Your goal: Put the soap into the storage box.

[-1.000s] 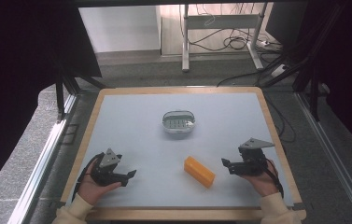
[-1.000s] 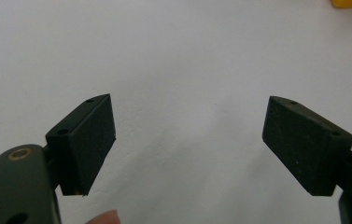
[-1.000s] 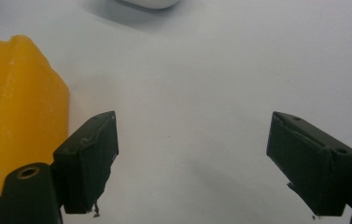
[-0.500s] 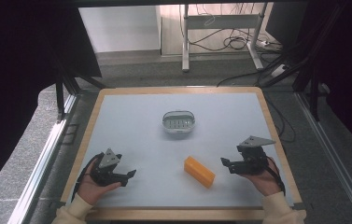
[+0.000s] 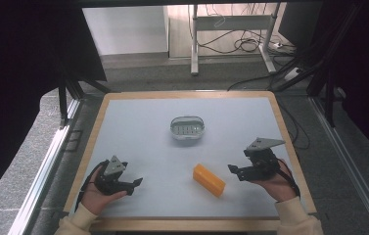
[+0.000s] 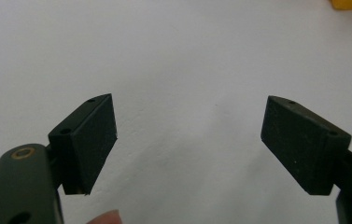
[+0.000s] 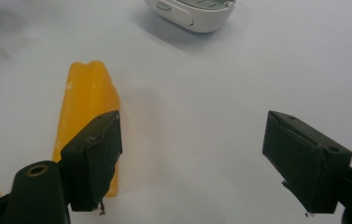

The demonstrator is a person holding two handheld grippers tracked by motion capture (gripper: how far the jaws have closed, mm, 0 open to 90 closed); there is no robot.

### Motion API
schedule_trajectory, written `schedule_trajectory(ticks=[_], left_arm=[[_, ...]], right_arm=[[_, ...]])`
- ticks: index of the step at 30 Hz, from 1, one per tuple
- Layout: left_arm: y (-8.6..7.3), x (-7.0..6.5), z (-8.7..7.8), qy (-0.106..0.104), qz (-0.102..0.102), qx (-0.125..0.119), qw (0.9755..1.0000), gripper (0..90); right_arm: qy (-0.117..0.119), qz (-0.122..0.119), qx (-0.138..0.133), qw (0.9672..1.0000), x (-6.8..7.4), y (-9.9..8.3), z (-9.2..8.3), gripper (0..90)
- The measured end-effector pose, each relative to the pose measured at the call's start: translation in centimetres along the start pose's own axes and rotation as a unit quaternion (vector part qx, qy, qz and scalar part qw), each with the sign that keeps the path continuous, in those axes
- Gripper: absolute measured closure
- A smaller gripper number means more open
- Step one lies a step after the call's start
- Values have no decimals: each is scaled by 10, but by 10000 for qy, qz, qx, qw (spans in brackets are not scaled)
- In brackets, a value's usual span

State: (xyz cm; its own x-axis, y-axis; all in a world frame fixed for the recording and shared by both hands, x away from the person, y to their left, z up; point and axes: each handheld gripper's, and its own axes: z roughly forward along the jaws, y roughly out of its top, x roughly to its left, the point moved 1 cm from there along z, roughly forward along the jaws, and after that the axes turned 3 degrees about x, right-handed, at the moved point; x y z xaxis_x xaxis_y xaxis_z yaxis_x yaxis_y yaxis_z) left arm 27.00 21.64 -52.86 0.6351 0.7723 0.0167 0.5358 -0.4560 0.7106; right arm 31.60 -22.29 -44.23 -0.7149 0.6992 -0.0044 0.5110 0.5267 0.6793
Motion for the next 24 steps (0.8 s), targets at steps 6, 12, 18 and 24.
schedule_trajectory(ticks=[6, 12, 18, 24], left_arm=[[0, 0, 0, -3, -21, 7, 10000, 185], [0, 0, 0, 2, -10, 20, 10000, 186], [-1, 0, 0, 7, -12, 17, 10000, 187], [-1, -1, 0, 0, 17, 42, 10000, 190]], right_arm=[[77, -182, 120, 9997, 8, 12, 0, 200], [122, -303, 141, 9994, 13, 22, -2, 206], [219, -446, 172, 9986, 18, 31, 2, 209], [248, -597, 303, 9975, 26, 37, 5, 229]])
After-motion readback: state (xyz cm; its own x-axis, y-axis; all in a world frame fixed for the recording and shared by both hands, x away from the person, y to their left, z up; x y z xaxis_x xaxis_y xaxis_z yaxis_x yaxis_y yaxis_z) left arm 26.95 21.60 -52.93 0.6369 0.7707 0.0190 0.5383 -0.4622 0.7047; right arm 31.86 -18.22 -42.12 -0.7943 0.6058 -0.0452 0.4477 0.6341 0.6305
